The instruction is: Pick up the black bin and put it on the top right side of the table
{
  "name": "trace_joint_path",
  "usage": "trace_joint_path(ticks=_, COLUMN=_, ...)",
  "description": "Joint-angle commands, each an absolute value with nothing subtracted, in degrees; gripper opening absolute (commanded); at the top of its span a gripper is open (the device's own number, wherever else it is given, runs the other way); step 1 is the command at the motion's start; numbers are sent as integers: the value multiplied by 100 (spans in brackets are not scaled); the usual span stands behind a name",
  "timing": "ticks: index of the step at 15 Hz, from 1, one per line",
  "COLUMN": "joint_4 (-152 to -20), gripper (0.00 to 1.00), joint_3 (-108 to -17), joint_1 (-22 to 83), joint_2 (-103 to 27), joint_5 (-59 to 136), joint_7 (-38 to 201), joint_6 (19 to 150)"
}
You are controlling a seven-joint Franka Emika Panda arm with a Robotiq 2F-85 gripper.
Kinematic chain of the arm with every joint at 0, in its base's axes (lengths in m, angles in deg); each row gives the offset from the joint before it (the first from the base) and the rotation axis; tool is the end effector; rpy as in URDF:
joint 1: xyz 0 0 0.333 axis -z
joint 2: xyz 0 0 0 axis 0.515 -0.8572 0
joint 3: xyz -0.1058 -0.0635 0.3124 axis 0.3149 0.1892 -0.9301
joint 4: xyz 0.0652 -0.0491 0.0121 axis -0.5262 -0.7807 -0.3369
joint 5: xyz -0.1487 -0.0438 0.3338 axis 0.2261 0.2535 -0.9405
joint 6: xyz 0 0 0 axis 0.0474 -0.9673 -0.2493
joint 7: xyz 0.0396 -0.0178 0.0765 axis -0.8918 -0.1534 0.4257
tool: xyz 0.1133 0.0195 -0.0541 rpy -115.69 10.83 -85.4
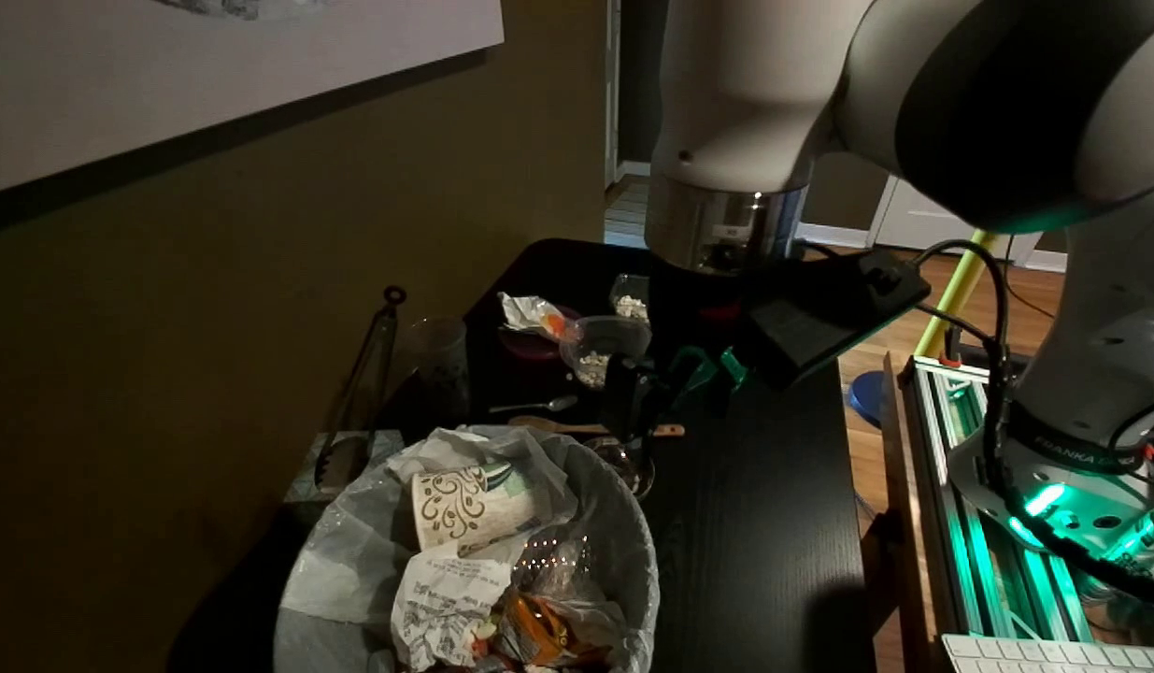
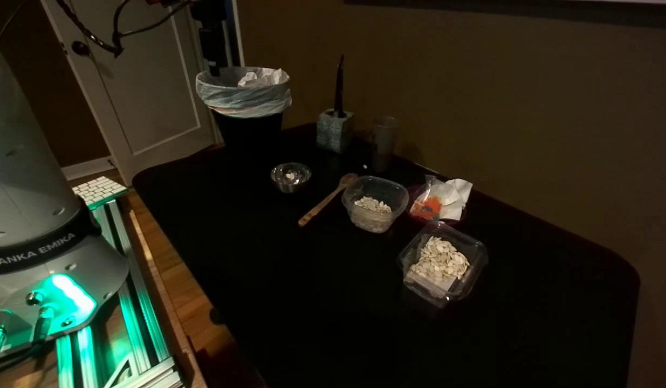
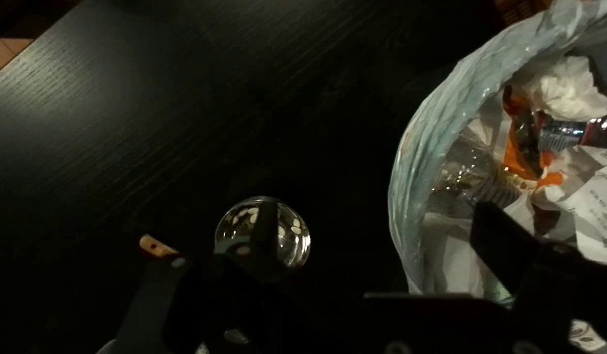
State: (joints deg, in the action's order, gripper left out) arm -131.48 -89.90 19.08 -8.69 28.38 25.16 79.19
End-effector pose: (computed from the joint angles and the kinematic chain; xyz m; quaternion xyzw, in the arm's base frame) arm 0.3594 0.2645 0.4127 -0.9649 0.2609 -0.0172 0.0263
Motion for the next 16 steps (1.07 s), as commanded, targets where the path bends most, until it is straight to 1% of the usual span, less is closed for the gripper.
trace_joint_path(ticks=1, joint_4=-13165, gripper=100, joint_3=-8884, joint_1=1797, joint_2=-918, joint_5=2876, joint_7=2387, joint_6=7958)
trace_joint_path(ticks=3, joint_4=-13168, gripper=100, joint_3=-8883, joint_1=1798, joint_2=-938, joint_5=2878, joint_7=2309, joint_6=7973)
trace_joint_path(ticks=5, joint_4=-13229, gripper=100, joint_3=-9000, joint_1=1852, joint_2=-1039, joint_5=2843, joint_7=1436, joint_6=8522)
trace_joint_path(ticks=9, joint_4=-13291, gripper=100, joint_3=-9130, joint_1=1830, joint_2=-1412, joint_5=3183, joint_7=435, joint_6=9488)
trace_joint_path(ticks=13, joint_4=-13187, gripper=100, joint_3=-9090, joint_1=1801, joint_2=-1701, joint_5=4174, joint_7=-260, joint_6=9168)
trace_joint_path(ticks=14, joint_4=-13165, gripper=96, joint_3=-9067, joint_1=1769, joint_2=-1770, joint_5=4330, joint_7=-373, joint_6=9126)
trace_joint_path(ticks=15, joint_4=-13138, gripper=84, joint_3=-9052, joint_1=1737, joint_2=-1859, joint_5=4451, joint_7=-475, joint_6=9089)
trace_joint_path(ticks=16, joint_4=-13126, gripper=84, joint_3=-9036, joint_1=1698, joint_2=-1963, joint_5=4503, joint_7=-544, joint_6=9127)
